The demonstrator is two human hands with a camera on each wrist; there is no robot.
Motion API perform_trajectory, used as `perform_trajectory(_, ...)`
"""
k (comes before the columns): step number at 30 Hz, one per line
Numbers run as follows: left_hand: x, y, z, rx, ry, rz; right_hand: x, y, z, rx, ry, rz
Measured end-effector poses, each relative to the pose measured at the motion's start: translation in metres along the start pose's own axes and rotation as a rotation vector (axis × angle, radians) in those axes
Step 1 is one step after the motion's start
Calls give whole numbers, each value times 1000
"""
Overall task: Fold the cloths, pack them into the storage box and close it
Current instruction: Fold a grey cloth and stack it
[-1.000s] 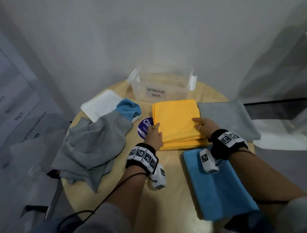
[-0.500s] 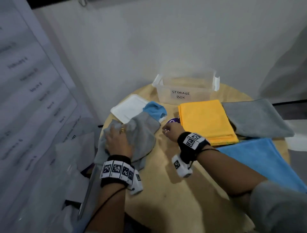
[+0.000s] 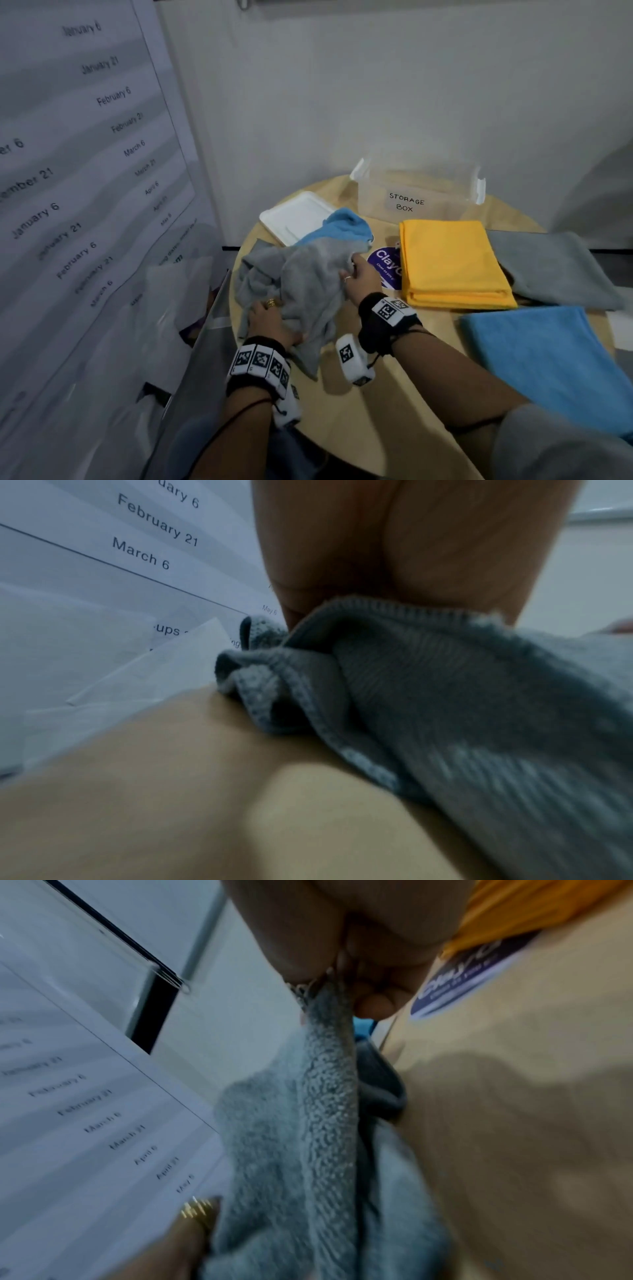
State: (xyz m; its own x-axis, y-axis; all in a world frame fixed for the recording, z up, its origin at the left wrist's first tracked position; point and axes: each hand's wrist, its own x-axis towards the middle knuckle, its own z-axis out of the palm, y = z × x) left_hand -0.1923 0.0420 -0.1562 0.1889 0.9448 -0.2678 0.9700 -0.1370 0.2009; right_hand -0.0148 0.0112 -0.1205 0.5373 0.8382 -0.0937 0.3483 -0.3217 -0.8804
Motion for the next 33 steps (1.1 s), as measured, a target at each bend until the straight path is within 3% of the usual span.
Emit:
perform_trajectory(3,-15,4,-4,116,-48,61,-7,-31,-28,257,-115,-143)
perform_trajectory(5,-29,9,-14,118,-39,77,-16,-58,-48,481,-193,-146)
perform_trajectory(8,-52,22,-48,-191,20,216,-35,-87,-78,627,-345,-224)
perform_trajectory(10,-66,33,-80,-441,199,351,-51,-98,-95,421,-358,-369)
perform_trajectory(12,-77,46,-107,-652,459,534,-63,-100,-110,-99,-276,-588)
perform_trajectory(13,-81,53,-117,-704,504,653,-70,-99,-115,-364,-248,-661)
perform_trajectory(14,-84,60,-122,-725,464,766,-76,-98,-120,-517,-252,-703)
perform_trajectory(15,-87,68,-123,-747,334,842,-82,-94,-124,-545,-274,-735)
perform_trajectory(17,-92,80,-120,-830,2,847,-93,-88,-134,-406,-321,-770)
perform_trajectory(18,-94,84,-117,-852,-92,814,-96,-85,-140,-326,-331,-764)
perform_trajectory(22,-116,100,-107,-770,-180,664,-107,-70,-173,-173,-293,-691)
perform_trajectory(24,-129,107,-102,-837,-222,689,-109,-61,-188,-91,-241,-667)
perform_trajectory(26,-137,110,-101,-911,-191,731,-105,-50,-203,6,-90,-604)
perform_trajectory(29,-133,102,-100,-881,-127,674,-94,-34,-228,251,123,-427)
perform_trajectory(33,-132,94,-101,-559,-402,614,-82,-21,-245,442,205,-254)
